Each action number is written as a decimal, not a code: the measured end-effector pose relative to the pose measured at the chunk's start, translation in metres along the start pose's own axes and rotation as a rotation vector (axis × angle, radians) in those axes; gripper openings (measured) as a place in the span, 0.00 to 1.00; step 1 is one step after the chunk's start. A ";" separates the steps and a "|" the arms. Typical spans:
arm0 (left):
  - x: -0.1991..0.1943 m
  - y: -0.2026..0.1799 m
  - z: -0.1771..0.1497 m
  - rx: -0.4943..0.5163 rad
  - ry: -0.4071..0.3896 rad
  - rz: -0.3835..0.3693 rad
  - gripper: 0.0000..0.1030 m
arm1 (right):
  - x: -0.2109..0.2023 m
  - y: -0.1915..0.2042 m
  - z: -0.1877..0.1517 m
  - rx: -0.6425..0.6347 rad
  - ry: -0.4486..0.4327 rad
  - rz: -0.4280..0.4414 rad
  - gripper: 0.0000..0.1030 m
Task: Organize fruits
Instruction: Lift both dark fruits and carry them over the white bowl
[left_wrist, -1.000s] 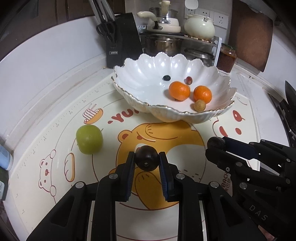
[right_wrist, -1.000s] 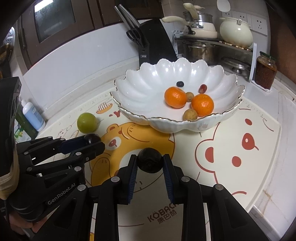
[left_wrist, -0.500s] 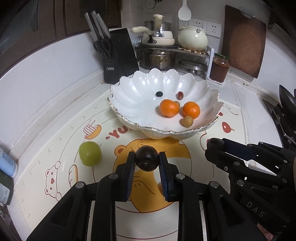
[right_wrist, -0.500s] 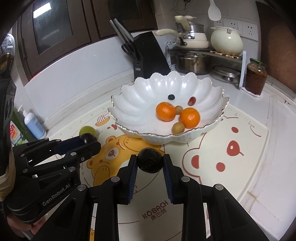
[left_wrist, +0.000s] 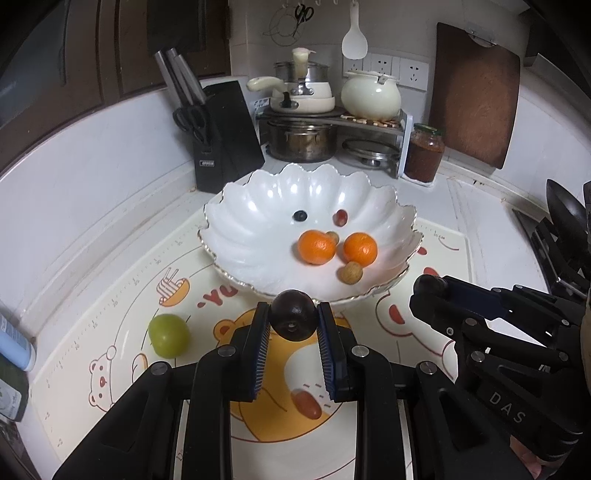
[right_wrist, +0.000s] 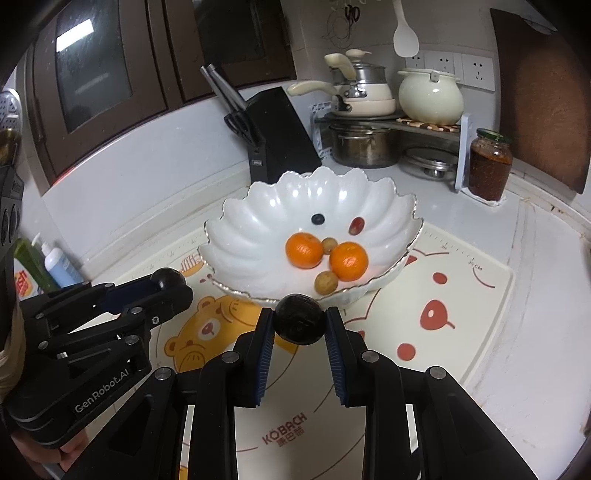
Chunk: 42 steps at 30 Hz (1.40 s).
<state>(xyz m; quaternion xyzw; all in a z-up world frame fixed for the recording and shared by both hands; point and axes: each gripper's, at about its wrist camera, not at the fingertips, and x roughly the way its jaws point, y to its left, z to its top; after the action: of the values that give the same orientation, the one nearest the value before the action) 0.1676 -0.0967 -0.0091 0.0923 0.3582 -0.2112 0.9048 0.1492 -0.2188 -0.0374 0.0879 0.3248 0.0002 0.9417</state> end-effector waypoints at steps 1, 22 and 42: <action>-0.001 -0.001 0.001 0.000 -0.004 -0.001 0.25 | -0.001 -0.001 0.001 0.000 -0.004 -0.002 0.28; 0.024 -0.005 0.048 -0.026 -0.049 -0.013 0.25 | 0.010 -0.031 0.051 0.002 -0.077 -0.049 0.28; 0.063 0.014 0.075 -0.080 -0.047 0.021 0.25 | 0.041 -0.042 0.080 0.015 -0.112 -0.132 0.28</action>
<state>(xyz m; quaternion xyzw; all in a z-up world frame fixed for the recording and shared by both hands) 0.2606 -0.1278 0.0020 0.0549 0.3438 -0.1893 0.9181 0.2278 -0.2713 -0.0072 0.0733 0.2766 -0.0692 0.9557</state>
